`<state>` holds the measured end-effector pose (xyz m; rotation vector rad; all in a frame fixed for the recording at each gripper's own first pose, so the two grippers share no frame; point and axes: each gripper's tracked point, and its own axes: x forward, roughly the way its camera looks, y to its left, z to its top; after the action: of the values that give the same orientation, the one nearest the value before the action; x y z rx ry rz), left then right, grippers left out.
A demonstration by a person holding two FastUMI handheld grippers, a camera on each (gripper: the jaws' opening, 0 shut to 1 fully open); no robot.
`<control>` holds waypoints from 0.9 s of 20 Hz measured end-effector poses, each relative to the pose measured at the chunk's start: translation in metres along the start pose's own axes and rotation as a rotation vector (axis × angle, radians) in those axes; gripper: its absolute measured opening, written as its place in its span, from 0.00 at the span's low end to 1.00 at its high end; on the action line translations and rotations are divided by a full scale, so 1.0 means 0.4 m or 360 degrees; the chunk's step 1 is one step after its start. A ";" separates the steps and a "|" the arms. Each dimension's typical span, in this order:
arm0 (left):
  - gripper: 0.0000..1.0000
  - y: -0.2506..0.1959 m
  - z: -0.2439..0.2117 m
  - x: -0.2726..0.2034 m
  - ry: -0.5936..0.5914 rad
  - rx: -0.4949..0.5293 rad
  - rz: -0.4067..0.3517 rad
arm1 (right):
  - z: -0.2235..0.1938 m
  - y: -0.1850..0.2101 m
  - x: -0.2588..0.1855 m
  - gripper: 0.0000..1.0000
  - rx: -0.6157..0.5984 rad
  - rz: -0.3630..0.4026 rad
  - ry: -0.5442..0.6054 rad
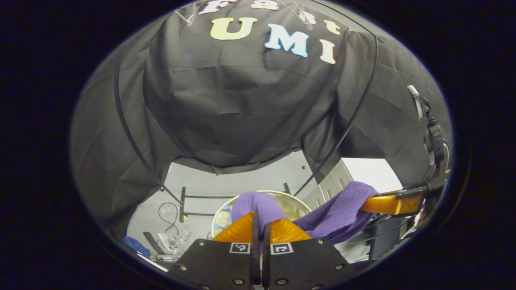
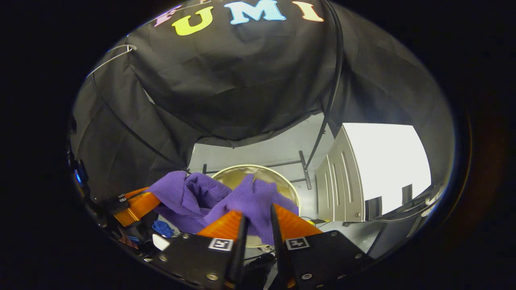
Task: Grasp the clothes on the hanger with both hands and then place them into the laundry hamper below.
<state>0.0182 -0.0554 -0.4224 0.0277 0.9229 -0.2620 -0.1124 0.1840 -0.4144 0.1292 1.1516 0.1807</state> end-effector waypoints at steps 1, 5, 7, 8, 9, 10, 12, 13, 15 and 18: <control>0.05 0.007 0.010 -0.011 -0.0011 0.0005 -0.0004 | 0.005 0.009 -0.011 0.55 0.0009 0.0020 -0.0009; 0.29 0.002 0.046 -0.067 -0.0088 0.0098 0.0002 | 0.029 -0.005 -0.050 0.94 -0.0034 -0.0023 -0.0070; 0.69 0.005 0.072 -0.094 -0.0134 0.0150 0.0051 | 0.054 -0.002 -0.082 0.96 -0.0044 -0.0027 -0.0137; 0.89 0.014 0.091 -0.110 -0.0170 0.0164 0.0083 | 0.074 -0.001 -0.102 0.96 -0.0049 -0.0031 -0.0188; 0.94 0.014 0.105 -0.134 -0.0200 0.0171 0.0100 | 0.101 -0.005 -0.129 0.96 -0.0057 -0.0043 -0.0253; 0.95 0.015 0.125 -0.157 -0.0233 0.0172 0.0119 | 0.127 -0.013 -0.159 0.96 -0.0067 -0.0059 -0.0325; 0.96 0.022 0.170 -0.208 -0.0307 0.0162 0.0151 | 0.184 -0.029 -0.218 0.95 -0.0082 -0.0092 -0.0470; 0.96 0.024 0.198 -0.235 -0.0354 0.0152 0.0161 | 0.214 -0.037 -0.254 0.95 -0.0084 -0.0109 -0.0544; 0.87 0.035 0.268 -0.297 -0.0462 0.0127 0.0186 | 0.272 -0.062 -0.325 0.96 -0.0074 -0.0144 -0.0698; 0.86 0.051 0.392 -0.393 -0.0621 0.0121 0.0231 | 0.376 -0.087 -0.447 0.95 -0.0065 -0.0207 -0.0944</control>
<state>0.0556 -0.0238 -0.2050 0.1097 0.5198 -0.1596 -0.0426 0.1114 -0.2006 0.0638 0.5623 0.0429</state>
